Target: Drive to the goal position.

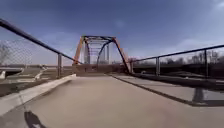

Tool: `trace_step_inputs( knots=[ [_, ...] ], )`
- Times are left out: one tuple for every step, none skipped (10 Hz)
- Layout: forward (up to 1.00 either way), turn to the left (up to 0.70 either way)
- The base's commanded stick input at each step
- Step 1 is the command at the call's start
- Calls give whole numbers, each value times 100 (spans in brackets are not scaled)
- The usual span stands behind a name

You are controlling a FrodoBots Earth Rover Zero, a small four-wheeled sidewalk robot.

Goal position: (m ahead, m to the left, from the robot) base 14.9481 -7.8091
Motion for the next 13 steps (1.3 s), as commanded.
trace_step_inputs(
  knots=[
    [70,0],
    [70,0],
    [70,0],
    [70,0],
    [70,0],
    [70,0],
    [70,0],
    [70,0],
    [70,0],
    [70,0],
    [70,0],
    [70,0],
    [76,0]
  ],
)
